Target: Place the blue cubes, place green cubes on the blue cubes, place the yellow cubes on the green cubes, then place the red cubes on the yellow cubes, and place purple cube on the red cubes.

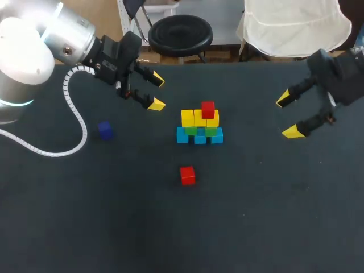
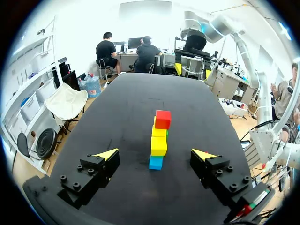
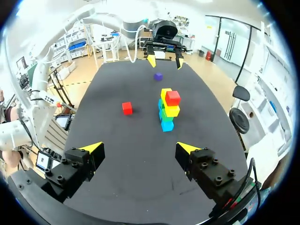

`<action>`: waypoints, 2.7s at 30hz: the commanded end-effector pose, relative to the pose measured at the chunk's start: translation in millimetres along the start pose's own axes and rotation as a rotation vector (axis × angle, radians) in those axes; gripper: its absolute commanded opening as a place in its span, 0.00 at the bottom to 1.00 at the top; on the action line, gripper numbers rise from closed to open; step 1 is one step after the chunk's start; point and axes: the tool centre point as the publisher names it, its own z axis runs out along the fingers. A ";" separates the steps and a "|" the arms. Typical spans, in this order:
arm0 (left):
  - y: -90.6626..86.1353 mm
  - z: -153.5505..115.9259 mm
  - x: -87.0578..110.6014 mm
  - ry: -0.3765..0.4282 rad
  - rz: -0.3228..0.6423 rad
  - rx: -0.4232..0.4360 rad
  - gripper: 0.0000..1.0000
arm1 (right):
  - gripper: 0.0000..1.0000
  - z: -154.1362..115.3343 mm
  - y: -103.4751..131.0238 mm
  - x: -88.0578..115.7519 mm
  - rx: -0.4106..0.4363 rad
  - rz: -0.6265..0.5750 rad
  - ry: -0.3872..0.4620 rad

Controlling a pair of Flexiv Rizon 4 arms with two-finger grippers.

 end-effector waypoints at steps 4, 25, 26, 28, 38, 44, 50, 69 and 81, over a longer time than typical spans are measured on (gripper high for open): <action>1.1 0.3 0.5 -0.002 0.002 0.002 1.00 | 1.00 1.1 -9.8 0.0 -0.014 -0.032 0.008; 1.1 0.3 0.5 -0.002 0.002 0.002 1.00 | 1.00 -1.7 -82.3 -19.5 -0.069 -0.108 -0.118; 1.1 0.3 0.5 -0.002 0.002 0.002 1.00 | 1.00 -0.8 -83.0 -20.9 -0.063 -0.111 -0.109; 1.1 0.3 0.5 -0.002 0.002 0.002 1.00 | 1.00 -1.0 -85.7 -22.7 -0.053 -0.123 -0.112; 1.1 0.3 0.5 -0.002 0.002 0.002 1.00 | 1.00 -1.7 -88.7 -29.1 -0.055 -0.039 -0.034; 1.1 0.3 0.5 -0.002 0.002 0.002 1.00 | 1.00 -1.7 -88.7 -29.1 -0.055 -0.039 -0.034; 1.1 0.3 0.5 -0.002 0.002 0.002 1.00 | 1.00 -1.7 -88.7 -29.1 -0.055 -0.039 -0.034; -27.8 3.0 37.1 0.025 -0.087 -0.077 1.00 | 1.00 -1.7 -88.7 -29.1 -0.055 -0.039 -0.034; -107.0 9.4 63.7 0.019 -0.125 -0.171 1.00 | 1.00 -1.7 -88.7 -29.1 -0.055 -0.039 -0.034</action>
